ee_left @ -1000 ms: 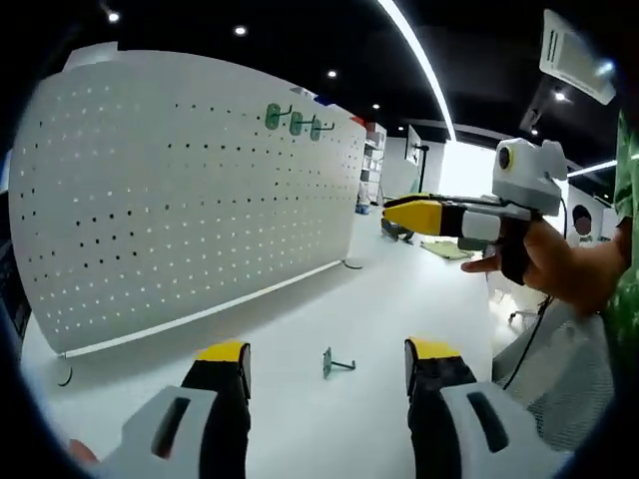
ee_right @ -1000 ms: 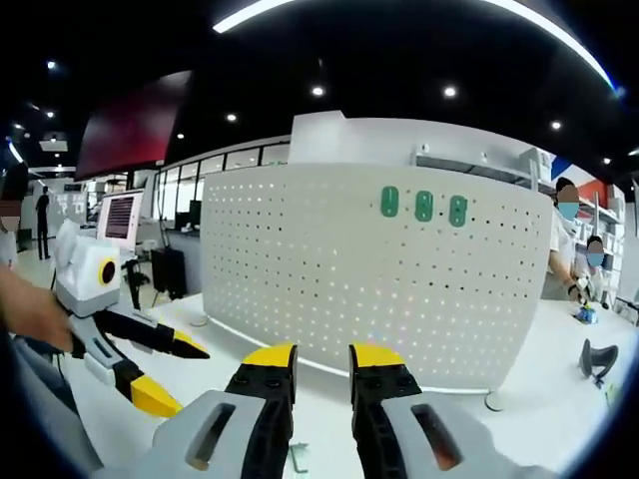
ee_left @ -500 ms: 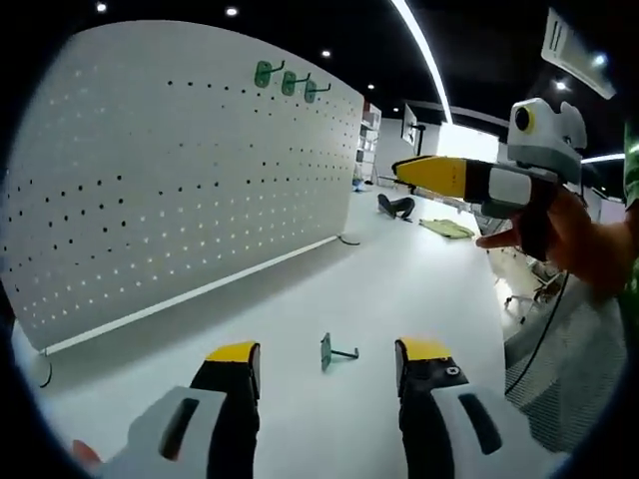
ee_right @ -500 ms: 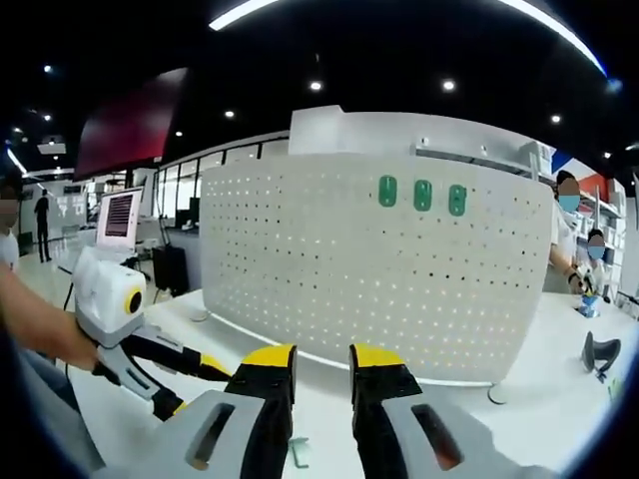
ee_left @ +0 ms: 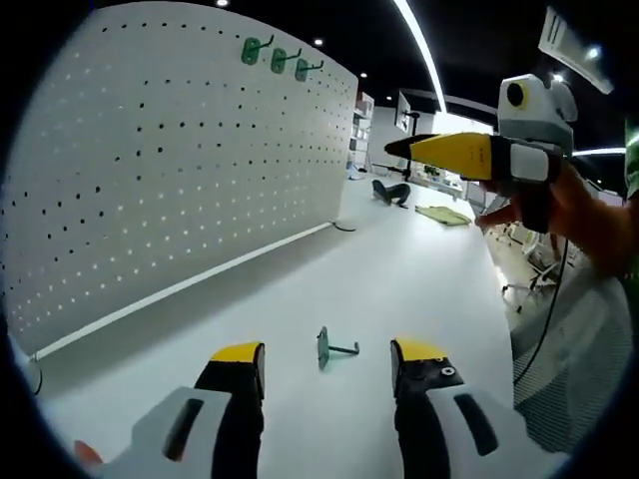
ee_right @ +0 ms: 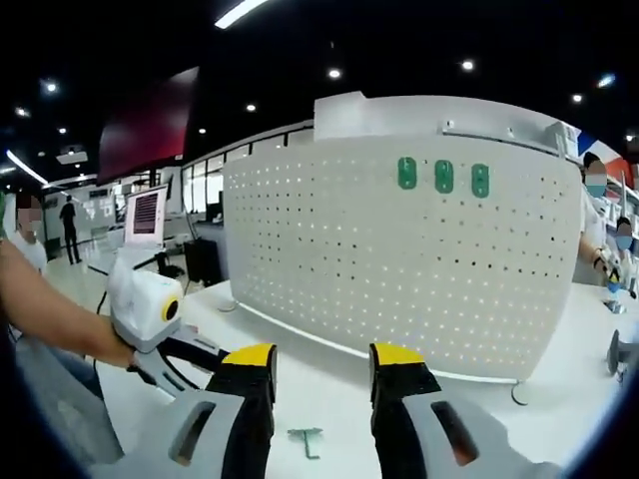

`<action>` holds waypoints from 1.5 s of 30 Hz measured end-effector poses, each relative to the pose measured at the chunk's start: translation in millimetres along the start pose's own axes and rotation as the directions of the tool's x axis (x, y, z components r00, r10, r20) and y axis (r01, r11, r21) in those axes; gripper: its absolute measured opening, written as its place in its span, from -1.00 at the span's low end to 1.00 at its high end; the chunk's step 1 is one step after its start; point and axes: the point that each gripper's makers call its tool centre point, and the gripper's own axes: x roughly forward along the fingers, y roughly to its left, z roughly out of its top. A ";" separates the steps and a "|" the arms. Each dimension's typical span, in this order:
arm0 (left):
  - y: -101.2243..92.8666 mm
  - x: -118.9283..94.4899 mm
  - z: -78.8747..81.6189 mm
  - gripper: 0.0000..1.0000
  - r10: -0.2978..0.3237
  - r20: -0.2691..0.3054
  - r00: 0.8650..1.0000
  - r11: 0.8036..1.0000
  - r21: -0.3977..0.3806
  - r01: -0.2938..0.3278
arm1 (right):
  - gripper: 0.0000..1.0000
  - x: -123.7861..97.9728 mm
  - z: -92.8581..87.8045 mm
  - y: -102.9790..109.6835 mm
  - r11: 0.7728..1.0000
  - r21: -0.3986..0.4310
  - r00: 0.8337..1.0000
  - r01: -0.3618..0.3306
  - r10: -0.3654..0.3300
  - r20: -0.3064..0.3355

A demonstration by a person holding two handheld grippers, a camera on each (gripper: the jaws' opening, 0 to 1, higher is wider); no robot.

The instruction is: Insert the hook assembly into the mounting plate slot until the hook locks in place.

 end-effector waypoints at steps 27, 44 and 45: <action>4.3 33.7 -21.6 -0.29 -0.027 -0.070 0.997 0.997 0.074 0.033 | 0.18 -13.2 2.0 20.1 0.965 -0.045 0.965 -0.259 0.257 -0.055; -5.0 43.4 -25.1 -0.57 -0.061 -0.084 0.995 0.988 0.134 0.072 | 0.28 -21.4 -17.2 25.1 0.949 -0.028 0.944 -0.315 0.310 -0.115; -6.8 44.0 -26.0 -0.61 -0.066 -0.089 0.994 0.987 0.142 0.078 | 0.28 -21.4 -17.9 24.4 0.949 -0.023 0.944 -0.314 0.309 -0.116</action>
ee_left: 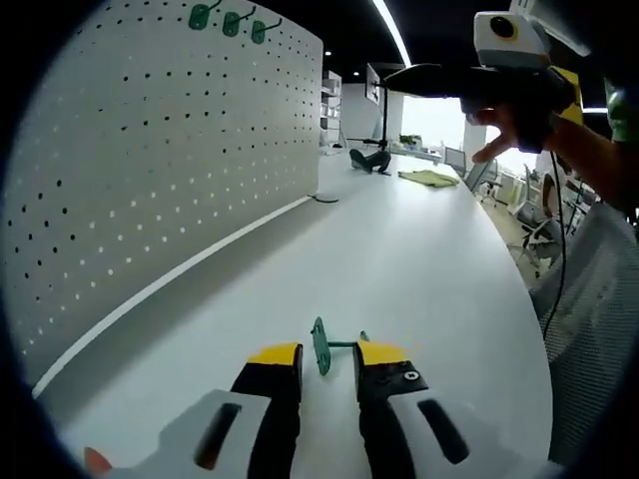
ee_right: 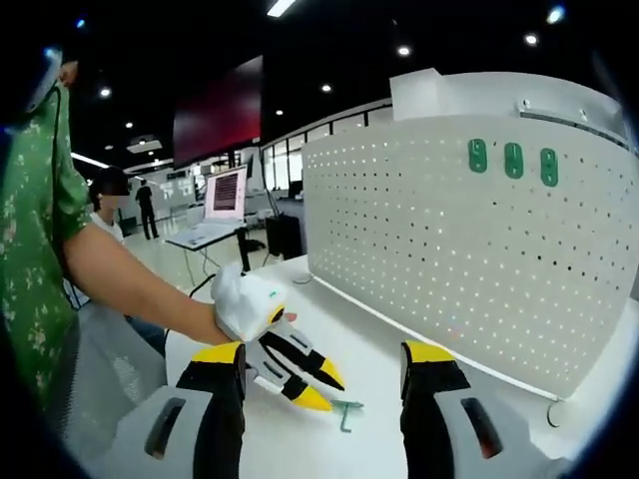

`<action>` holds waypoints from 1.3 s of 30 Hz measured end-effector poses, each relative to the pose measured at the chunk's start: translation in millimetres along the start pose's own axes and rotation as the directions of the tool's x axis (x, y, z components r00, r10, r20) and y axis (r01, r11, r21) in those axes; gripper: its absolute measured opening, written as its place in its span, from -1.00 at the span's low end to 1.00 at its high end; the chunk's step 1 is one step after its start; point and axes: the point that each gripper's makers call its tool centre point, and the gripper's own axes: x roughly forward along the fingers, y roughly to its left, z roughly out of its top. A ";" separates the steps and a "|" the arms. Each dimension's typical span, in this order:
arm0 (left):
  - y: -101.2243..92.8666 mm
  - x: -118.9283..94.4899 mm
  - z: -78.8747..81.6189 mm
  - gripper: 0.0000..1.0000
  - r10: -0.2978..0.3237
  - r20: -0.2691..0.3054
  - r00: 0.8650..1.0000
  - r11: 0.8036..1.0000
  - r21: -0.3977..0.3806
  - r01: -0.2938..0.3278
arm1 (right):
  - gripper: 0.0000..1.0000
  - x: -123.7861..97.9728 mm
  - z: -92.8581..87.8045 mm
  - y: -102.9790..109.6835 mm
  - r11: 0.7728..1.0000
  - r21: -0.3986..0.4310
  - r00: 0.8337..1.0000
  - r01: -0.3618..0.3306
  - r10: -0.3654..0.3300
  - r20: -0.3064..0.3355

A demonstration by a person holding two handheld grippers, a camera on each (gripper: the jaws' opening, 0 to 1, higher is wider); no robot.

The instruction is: Insert the hook assembly into the mounting plate slot until the hook locks in place.

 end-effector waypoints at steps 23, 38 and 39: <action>0.1 5.3 -6.6 -0.90 0.005 -0.023 1.000 0.999 0.047 -0.004 | 0.28 -2.5 -1.7 -6.2 1.000 0.018 1.000 0.014 -0.014 0.003; 5.0 5.9 -8.7 -0.94 0.022 -0.033 0.999 0.999 0.048 -0.021 | 0.28 -3.6 -2.4 -8.5 0.999 0.023 1.000 0.022 -0.022 0.004; 5.2 5.9 -8.7 -0.94 0.022 -0.033 0.999 0.999 0.046 -0.021 | 0.28 -3.3 -2.5 -8.5 1.000 0.022 1.000 0.022 -0.022 0.003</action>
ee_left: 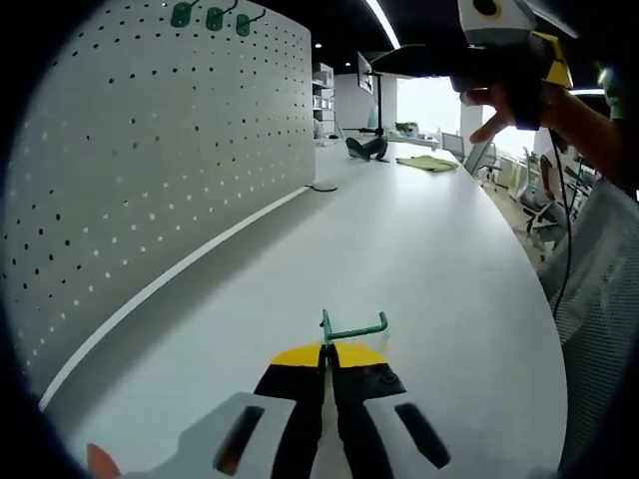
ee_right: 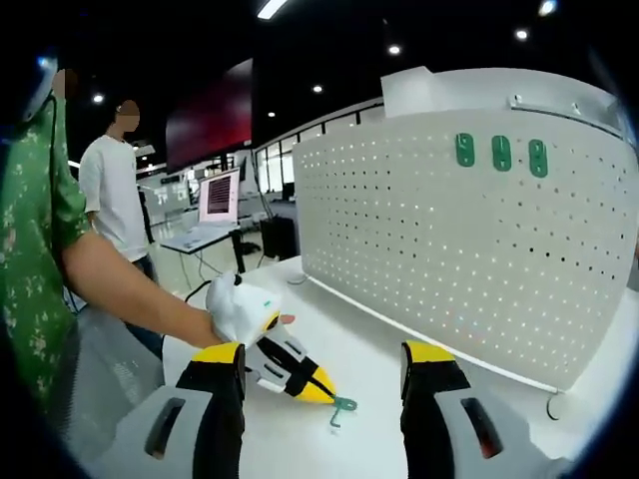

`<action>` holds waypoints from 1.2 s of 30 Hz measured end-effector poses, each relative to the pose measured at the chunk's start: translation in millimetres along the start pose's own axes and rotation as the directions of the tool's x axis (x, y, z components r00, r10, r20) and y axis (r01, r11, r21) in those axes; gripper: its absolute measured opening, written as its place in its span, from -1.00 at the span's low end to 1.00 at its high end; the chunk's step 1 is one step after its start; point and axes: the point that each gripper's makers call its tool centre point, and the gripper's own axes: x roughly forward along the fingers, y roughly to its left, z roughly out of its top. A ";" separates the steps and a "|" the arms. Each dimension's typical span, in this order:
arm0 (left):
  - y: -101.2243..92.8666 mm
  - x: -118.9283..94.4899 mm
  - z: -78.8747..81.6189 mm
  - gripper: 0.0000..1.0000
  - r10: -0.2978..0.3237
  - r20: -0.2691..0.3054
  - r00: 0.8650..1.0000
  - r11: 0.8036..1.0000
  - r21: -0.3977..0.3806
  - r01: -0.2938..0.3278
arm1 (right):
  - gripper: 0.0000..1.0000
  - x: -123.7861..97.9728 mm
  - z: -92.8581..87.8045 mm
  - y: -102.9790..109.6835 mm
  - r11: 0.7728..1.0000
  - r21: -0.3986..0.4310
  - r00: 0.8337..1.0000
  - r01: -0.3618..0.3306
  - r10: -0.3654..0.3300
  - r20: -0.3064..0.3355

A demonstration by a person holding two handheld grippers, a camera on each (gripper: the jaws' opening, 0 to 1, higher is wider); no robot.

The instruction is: Insert the hook assembly into the mounting plate slot until the hook locks in place.

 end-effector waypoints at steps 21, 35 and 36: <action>20.8 -18.7 18.3 -0.97 0.071 0.084 0.994 0.993 -0.104 -0.062 | 0.28 5.7 1.1 3.2 1.000 0.003 1.000 -0.004 0.004 -0.007; 37.0 -51.7 58.1 -0.97 0.150 0.211 0.966 0.982 -0.149 -0.120 | 0.28 7.0 19.5 6.1 1.000 -0.008 1.000 0.005 -0.004 0.027; 37.4 -53.8 60.7 -0.97 0.156 0.219 0.963 0.981 -0.149 -0.125 | 0.28 6.8 20.5 5.9 1.000 -0.007 1.000 0.006 -0.006 0.029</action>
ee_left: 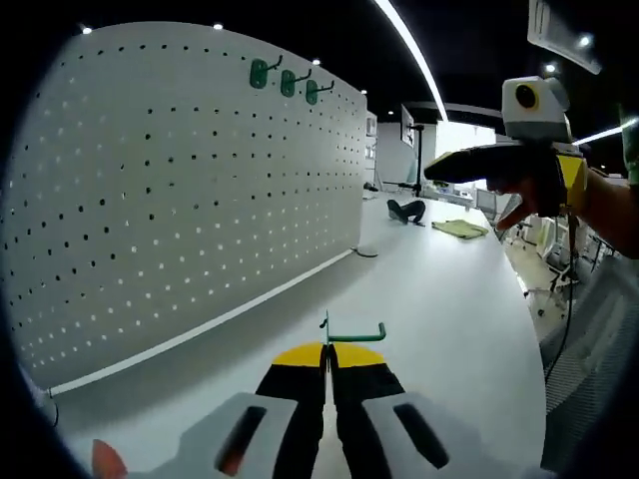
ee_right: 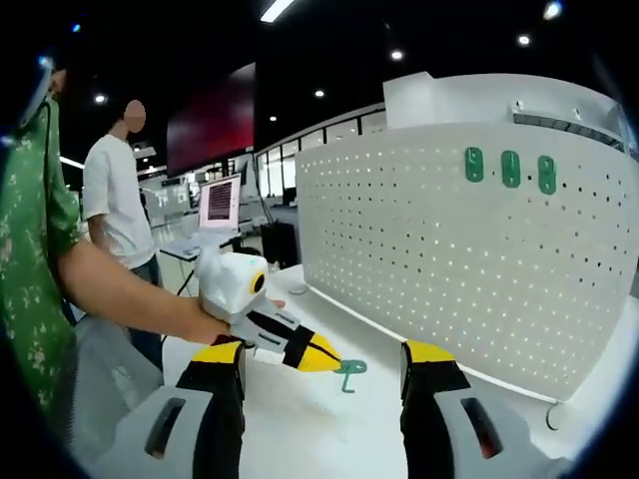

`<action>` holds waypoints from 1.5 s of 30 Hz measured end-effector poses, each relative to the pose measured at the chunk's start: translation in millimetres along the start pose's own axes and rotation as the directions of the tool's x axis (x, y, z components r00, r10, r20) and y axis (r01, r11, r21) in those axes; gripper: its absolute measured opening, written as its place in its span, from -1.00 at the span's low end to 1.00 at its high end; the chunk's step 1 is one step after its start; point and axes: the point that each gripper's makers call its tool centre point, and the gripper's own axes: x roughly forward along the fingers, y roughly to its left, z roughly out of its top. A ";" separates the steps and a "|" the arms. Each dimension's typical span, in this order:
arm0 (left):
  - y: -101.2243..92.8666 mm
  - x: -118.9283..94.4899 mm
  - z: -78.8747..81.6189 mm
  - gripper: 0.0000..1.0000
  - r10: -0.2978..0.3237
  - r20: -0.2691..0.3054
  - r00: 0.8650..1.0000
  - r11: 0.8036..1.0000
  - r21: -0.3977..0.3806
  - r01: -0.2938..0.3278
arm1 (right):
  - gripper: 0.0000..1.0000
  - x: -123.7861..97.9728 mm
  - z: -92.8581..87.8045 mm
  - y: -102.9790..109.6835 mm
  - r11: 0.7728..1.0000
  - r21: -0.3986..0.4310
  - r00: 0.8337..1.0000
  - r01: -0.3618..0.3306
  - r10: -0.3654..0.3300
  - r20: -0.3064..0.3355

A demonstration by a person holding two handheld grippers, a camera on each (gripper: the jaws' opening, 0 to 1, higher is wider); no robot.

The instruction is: Insert the hook assembly into the mounting plate slot until the hook locks in place.

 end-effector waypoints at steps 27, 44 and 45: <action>-1.6 -62.4 107.5 -0.97 0.073 0.319 0.945 0.997 -0.036 -0.065 | 0.26 -7.5 49.8 17.0 0.999 -0.047 0.997 0.021 -0.017 0.070; -18.0 -76.8 127.7 -0.97 0.048 0.370 0.928 0.999 -0.002 -0.051 | -0.12 -9.9 63.3 19.7 0.998 0.053 0.991 0.027 -0.034 0.128; -19.0 -76.8 127.9 -0.97 0.044 0.369 0.928 0.999 0.000 -0.048 | -0.14 -9.5 63.9 19.3 0.998 0.056 0.991 0.028 -0.035 0.129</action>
